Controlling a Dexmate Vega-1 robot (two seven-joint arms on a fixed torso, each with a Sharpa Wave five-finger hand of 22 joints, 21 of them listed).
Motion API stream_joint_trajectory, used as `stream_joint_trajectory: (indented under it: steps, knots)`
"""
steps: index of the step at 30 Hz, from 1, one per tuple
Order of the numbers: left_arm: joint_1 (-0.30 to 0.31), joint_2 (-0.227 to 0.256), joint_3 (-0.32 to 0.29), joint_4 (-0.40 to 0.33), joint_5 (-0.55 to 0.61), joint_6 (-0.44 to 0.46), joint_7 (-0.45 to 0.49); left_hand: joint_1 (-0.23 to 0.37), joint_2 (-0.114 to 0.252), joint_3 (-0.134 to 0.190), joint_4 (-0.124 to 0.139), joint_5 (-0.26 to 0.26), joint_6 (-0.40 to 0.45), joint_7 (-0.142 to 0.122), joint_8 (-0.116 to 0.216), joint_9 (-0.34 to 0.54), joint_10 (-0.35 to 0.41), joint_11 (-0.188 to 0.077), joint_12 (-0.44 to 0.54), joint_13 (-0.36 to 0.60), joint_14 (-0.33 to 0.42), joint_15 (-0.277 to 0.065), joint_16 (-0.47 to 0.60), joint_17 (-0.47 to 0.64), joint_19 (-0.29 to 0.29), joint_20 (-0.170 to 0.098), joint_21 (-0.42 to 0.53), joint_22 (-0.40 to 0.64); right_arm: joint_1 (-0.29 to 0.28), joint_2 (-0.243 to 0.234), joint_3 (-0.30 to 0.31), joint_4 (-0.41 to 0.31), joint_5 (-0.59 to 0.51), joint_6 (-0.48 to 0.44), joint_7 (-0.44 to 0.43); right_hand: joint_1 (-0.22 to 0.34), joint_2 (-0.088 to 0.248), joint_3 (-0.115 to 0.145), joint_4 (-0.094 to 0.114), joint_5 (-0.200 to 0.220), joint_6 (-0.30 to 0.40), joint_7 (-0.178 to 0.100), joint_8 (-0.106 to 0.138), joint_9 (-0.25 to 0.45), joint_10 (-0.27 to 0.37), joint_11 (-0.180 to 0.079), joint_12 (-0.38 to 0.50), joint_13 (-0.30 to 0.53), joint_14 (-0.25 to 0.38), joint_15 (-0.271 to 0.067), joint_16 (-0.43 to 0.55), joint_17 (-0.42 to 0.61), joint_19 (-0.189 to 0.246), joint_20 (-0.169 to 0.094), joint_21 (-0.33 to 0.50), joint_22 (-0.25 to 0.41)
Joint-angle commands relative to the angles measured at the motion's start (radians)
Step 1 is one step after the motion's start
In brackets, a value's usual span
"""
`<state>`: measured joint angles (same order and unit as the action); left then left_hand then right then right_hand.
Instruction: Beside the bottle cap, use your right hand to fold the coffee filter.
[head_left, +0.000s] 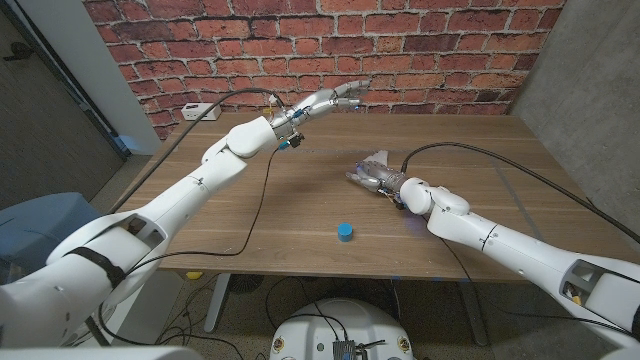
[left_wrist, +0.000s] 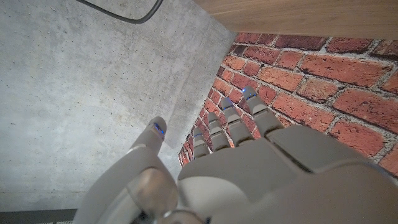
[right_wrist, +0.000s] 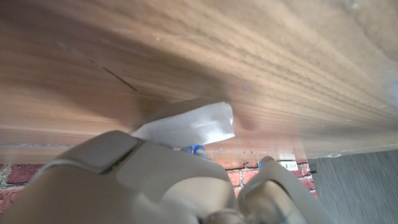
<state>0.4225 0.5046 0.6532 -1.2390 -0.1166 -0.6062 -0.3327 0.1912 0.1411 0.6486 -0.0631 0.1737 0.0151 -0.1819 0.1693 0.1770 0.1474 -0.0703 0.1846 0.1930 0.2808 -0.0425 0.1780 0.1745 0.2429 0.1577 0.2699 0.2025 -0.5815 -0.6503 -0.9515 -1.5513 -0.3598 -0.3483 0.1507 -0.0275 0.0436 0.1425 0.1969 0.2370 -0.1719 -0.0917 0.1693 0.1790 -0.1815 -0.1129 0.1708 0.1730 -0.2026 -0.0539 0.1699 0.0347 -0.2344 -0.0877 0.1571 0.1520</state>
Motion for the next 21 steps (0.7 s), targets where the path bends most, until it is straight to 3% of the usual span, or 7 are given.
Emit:
stream_joint_trajectory:
  steps: [1, 6, 13, 16, 18, 21]
  knots:
    - [0.012, 0.013, -0.003, -0.04, 0.001, 0.016, -0.004, -0.01, 0.003, 0.005, 0.009, -0.002, -0.019, -0.003, 0.002, 0.002, -0.006, 0.001, 0.006, 0.005, 0.006, -0.005, 0.007, 0.004, 0.001, 0.009, 0.004, 0.005, 0.061, 0.023, -0.091, 0.046, -0.039, -0.117, 0.25, -0.008, 0.011, -0.033, 0.004, 0.014, -0.246, -0.019, -0.002, 0.005, -0.385, -0.001, 0.013, 0.012, -0.431, -0.053, 0.012, 0.175, -0.365, -0.08, 0.02, 0.024]
    - [0.013, 0.016, -0.001, -0.051, 0.007, 0.026, -0.004, -0.014, 0.003, 0.005, 0.013, -0.002, -0.034, -0.006, 0.002, 0.002, -0.014, 0.002, 0.005, 0.005, 0.004, 0.0, 0.006, 0.005, 0.001, 0.012, 0.004, 0.005, 0.04, 0.008, -0.073, 0.028, -0.03, -0.109, 0.205, -0.008, 0.015, -0.045, 0.004, 0.017, -0.254, -0.021, 0.0, 0.006, -0.387, -0.001, 0.016, 0.012, -0.43, -0.049, 0.014, 0.175, -0.367, -0.079, 0.023, 0.024]
    - [0.018, 0.022, 0.0, -0.068, 0.017, 0.043, 0.001, -0.019, 0.003, 0.005, 0.019, -0.003, -0.047, -0.006, 0.002, 0.002, -0.027, 0.004, 0.004, 0.005, -0.001, 0.009, 0.005, 0.005, -0.002, 0.017, 0.003, 0.006, -0.016, -0.039, 0.031, -0.025, 0.06, -0.024, 0.107, -0.003, 0.027, -0.071, 0.001, 0.026, -0.251, -0.03, 0.009, 0.006, -0.375, 0.014, 0.026, 0.011, -0.411, -0.038, 0.025, 0.174, -0.337, -0.053, 0.039, 0.023]
    - [0.022, 0.026, -0.001, -0.077, 0.019, 0.052, 0.003, -0.022, 0.003, 0.005, 0.024, -0.003, -0.056, -0.004, 0.003, 0.002, -0.031, 0.008, 0.005, 0.005, -0.003, 0.013, 0.005, 0.005, -0.003, 0.022, 0.003, 0.006, -0.042, -0.058, 0.083, -0.038, 0.123, 0.048, 0.075, 0.007, 0.045, -0.092, -0.006, 0.036, -0.221, -0.046, 0.024, 0.006, -0.342, 0.024, 0.038, 0.01, -0.381, -0.031, 0.035, 0.17, -0.286, -0.028, 0.053, 0.02]
    - [0.025, 0.03, -0.002, -0.083, 0.02, 0.058, 0.005, -0.024, 0.003, 0.005, 0.025, -0.003, -0.059, -0.006, 0.003, 0.002, -0.031, 0.008, 0.007, 0.005, -0.003, 0.016, 0.005, 0.005, -0.003, 0.022, 0.003, 0.006, -0.07, -0.068, 0.127, -0.036, 0.177, 0.121, 0.038, 0.03, 0.062, -0.106, -0.022, 0.051, -0.148, -0.044, 0.04, 0.005, -0.268, 0.041, 0.055, 0.01, -0.31, -0.008, 0.052, 0.162, -0.201, 0.0, 0.069, 0.018]
    - [0.028, 0.033, -0.003, -0.087, 0.019, 0.066, 0.006, -0.026, 0.001, 0.005, 0.027, -0.003, -0.06, -0.011, 0.005, 0.002, -0.033, 0.004, 0.008, 0.005, -0.002, 0.014, 0.006, 0.005, -0.002, 0.02, 0.003, 0.006, -0.106, -0.076, 0.184, -0.032, 0.253, 0.223, -0.002, 0.062, 0.071, -0.102, -0.042, 0.064, -0.063, -0.045, 0.052, 0.003, -0.19, 0.049, 0.065, 0.01, -0.233, 0.019, 0.064, 0.154, -0.105, 0.022, 0.082, 0.018]
